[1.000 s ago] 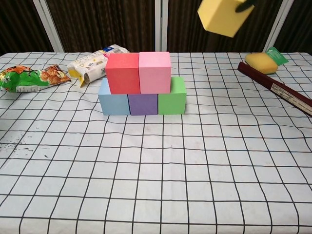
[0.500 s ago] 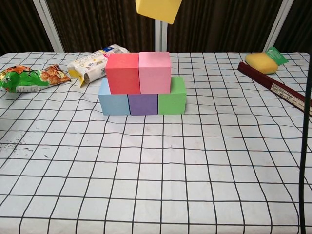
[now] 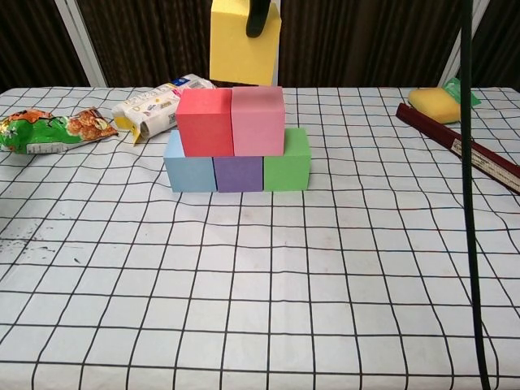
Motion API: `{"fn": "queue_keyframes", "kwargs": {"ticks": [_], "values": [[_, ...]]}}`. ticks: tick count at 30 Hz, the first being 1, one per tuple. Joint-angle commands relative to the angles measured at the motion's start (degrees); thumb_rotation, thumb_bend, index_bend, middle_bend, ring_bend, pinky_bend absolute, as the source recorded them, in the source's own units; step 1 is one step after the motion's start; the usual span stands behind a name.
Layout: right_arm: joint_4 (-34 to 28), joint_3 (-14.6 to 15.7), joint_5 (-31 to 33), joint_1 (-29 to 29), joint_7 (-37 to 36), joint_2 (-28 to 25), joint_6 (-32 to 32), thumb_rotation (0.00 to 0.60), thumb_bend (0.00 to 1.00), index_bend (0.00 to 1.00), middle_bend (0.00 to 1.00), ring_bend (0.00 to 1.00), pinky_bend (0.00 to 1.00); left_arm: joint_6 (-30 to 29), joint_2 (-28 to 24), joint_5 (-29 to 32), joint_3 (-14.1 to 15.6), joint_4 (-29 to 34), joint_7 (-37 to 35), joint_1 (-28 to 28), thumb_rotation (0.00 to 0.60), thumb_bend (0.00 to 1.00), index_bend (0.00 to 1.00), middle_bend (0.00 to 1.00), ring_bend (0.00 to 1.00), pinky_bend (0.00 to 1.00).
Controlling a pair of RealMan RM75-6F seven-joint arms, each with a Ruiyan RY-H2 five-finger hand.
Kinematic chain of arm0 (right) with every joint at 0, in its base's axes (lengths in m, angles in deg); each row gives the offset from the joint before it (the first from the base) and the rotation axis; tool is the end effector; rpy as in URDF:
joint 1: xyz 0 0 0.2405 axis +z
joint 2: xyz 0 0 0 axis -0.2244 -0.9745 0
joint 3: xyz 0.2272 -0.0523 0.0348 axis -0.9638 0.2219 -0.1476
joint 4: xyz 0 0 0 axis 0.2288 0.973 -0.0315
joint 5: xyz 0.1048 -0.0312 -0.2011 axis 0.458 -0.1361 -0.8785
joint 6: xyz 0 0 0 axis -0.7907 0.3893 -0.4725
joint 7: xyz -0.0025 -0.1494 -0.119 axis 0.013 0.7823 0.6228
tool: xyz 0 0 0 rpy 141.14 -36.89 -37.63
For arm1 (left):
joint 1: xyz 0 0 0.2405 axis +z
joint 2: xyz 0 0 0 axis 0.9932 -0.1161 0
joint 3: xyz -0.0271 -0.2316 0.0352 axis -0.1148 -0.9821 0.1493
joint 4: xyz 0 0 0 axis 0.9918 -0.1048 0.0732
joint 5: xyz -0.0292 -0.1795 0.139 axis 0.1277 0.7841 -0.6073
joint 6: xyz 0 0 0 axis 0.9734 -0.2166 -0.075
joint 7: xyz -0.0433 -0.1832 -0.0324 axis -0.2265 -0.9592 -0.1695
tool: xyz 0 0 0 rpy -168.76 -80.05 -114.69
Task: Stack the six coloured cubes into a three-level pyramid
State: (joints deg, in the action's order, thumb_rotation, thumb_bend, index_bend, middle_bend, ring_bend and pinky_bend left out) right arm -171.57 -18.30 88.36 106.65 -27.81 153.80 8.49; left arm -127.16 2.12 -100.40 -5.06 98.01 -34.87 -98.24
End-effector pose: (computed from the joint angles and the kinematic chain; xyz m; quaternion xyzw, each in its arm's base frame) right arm 0.0985 -0.4110 0.0072 0.7623 -0.3801 0.2853 0.4393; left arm -0.2943 0.2765 0.0370 -0.5747 -0.4896 -0.5057 0.4174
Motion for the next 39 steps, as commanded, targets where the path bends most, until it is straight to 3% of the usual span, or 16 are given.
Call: {"fn": "queue_keyframes", "kwargs": {"ticks": [1, 15, 25, 31, 39], "values": [[1.1, -0.1, -0.1, 0.3, 0.8, 1.4, 0.5, 0.6, 0.06, 0.0, 0.58, 0.13, 0.0, -0.3, 0.1, 0.0, -0.1, -0.2, -0.3, 0.1, 0.6, 0.0, 0.07, 0.17, 0.0, 0.03], [4.7, 1.6, -8.2, -1.1, 2.5, 5.2, -2.9, 0.6, 0.06, 0.0, 0.58, 0.13, 0.0, -2.7, 0.4, -0.5, -0.3, -1.3, -0.2, 0.7, 0.6, 0.0, 0.07, 0.16, 0.0, 0.03], [6.7, 0.4, -6.1, 0.2, 4.1, 7.6, -0.7, 0.6, 0.06, 0.0, 0.58, 0.13, 0.0, -1.5, -0.6, 0.3, -0.3, -0.5, -2.0, 0.6, 0.6, 0.0, 0.07, 0.16, 0.0, 0.03], [9.1, -0.2, -8.5, -0.5, 3.6, 7.8, -3.5, 0.6, 0.07, 0.0, 0.59, 0.14, 0.0, -1.8, -0.9, 0.2, -0.4, -0.8, -2.9, 0.7, 0.6, 0.0, 0.07, 0.16, 0.0, 0.03], [9.7, 0.0, -6.8, -0.3, 4.3, 7.4, -5.5, 0.6, 0.07, 0.0, 0.59, 0.14, 0.0, -1.6, -1.2, 0.2, -0.3, -0.9, -3.9, 0.7, 0.6, 0.0, 0.07, 0.16, 0.0, 0.03]]}}
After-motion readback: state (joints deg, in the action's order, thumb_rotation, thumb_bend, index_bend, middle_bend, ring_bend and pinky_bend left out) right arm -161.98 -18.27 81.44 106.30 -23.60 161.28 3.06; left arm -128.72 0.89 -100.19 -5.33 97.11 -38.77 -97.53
